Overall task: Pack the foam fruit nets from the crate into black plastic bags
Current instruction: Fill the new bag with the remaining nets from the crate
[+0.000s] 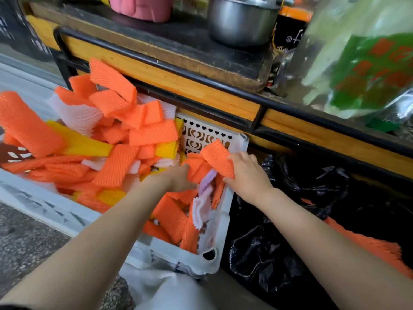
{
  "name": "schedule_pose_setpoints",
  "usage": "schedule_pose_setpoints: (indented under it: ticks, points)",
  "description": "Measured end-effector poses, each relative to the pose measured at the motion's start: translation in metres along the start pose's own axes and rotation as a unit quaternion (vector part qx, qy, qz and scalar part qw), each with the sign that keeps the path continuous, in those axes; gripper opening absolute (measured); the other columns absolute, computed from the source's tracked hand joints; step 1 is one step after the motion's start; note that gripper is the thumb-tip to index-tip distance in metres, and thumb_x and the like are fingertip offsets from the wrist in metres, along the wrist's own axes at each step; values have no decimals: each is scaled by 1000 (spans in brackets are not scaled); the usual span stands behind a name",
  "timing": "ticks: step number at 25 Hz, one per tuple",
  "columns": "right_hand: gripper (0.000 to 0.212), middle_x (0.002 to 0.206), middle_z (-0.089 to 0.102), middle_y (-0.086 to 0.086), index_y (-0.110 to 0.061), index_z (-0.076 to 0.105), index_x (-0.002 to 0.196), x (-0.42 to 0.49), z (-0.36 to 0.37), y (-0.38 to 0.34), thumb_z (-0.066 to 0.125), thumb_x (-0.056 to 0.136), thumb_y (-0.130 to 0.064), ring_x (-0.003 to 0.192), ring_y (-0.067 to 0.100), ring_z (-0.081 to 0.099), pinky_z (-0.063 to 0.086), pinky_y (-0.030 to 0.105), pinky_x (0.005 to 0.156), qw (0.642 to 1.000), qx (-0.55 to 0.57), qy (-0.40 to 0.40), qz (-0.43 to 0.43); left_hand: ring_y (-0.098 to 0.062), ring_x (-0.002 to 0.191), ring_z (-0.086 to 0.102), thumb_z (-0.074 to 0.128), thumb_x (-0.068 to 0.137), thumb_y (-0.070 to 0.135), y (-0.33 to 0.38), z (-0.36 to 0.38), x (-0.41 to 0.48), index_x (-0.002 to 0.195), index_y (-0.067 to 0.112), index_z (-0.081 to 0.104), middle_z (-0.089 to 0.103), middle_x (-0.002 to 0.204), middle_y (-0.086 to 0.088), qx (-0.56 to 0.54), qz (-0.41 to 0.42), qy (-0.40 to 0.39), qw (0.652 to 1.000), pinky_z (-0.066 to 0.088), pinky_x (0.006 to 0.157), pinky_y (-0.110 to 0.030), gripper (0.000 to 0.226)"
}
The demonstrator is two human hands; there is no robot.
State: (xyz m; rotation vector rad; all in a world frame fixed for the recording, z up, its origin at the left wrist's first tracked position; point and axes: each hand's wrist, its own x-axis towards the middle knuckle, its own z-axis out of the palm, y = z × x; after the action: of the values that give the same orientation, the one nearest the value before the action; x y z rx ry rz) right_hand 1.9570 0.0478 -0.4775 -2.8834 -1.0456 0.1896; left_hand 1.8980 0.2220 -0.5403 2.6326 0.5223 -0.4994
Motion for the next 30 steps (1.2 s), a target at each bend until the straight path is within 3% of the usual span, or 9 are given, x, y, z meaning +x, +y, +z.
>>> schedule_pose_setpoints:
  ticks: [3, 6, 9, 12, 15, 18, 21, 27, 30]
  points:
    - [36, 124, 45, 8, -11, 48, 127, 3, 0, 1, 48, 92, -20, 113, 27, 43, 43, 39, 86, 999, -14, 33, -5, -36, 130, 39, 67, 83, 27, -4, 7, 8, 141, 5, 25, 28, 147, -21, 10, -22, 26, 999, 39, 103, -42, 75]
    - [26, 116, 50, 6, -13, 58, 115, 2, -7, 1, 43, 95, -21, 105, 27, 51, 44, 35, 74, 998, 28, 58, -1, -40, 123, 46, 60, 81, 12, -10, 5, 8, 131, 4, 40, 49, 130, -24, -5, -23, 99, 995, 41, 100, -43, 55]
    - [23, 111, 54, 3, -17, 62, 108, -2, -19, -5, 44, 96, -24, 98, 24, 56, 37, 29, 67, 994, 48, 98, -2, -36, 113, 53, 58, 85, 12, -11, -10, -12, 124, 3, 48, 57, 119, -22, -116, -32, 156, 980, 44, 87, -36, 41]
    - [27, 115, 56, 2, -17, 59, 117, -8, -29, -26, 45, 96, -26, 100, 22, 57, 38, 28, 71, 984, 99, 150, -11, -33, 103, 57, 61, 85, 18, -11, -27, -40, 118, 6, 48, 61, 108, -19, -291, -63, 242, 924, 43, 79, -34, 37]
    - [31, 120, 57, 1, -16, 55, 123, -11, -31, -61, 46, 96, -27, 105, 17, 54, 37, 25, 75, 973, 160, 155, -52, -24, 79, 53, 66, 83, 17, -11, -32, -70, 104, 12, 42, 52, 82, -3, -440, -46, 275, 854, 44, 71, -36, 32]
    - [41, 134, 50, 2, -15, 46, 136, -11, -22, -99, 46, 97, -28, 120, 17, 49, 41, 31, 97, 966, 198, 127, -111, -10, 67, 56, 67, 84, 13, -12, -36, -99, 109, 11, 40, 57, 82, 3, -544, 16, 271, 794, 49, 66, -31, 37]
    - [41, 139, 45, 2, -13, 43, 139, -9, -15, -130, 43, 99, -20, 129, 16, 40, 30, 25, 107, 948, 230, 143, -168, 8, 59, 58, 61, 87, 9, -27, -46, -122, 109, 11, 48, 59, 82, 6, -651, 42, 267, 709, 45, 55, -10, 26]
    - [35, 124, 51, -4, -14, 52, 126, -6, -6, -180, 45, 93, -5, 113, 7, 50, 42, 24, 97, 904, 290, 133, -283, 12, 65, 53, 65, 86, 14, -88, -46, -143, 99, 17, 57, 60, 82, 10, -572, 2, 464, 676, 42, 64, -9, 16]
    - [29, 121, 52, 3, -10, 49, 122, 20, 10, -190, 47, 93, -7, 103, 12, 53, 44, 28, 91, 921, 290, 153, -212, 6, 78, 59, 66, 83, 19, -118, -52, -151, 102, 20, 59, 65, 89, 10, -566, 6, 512, 647, 47, 75, -15, 20]
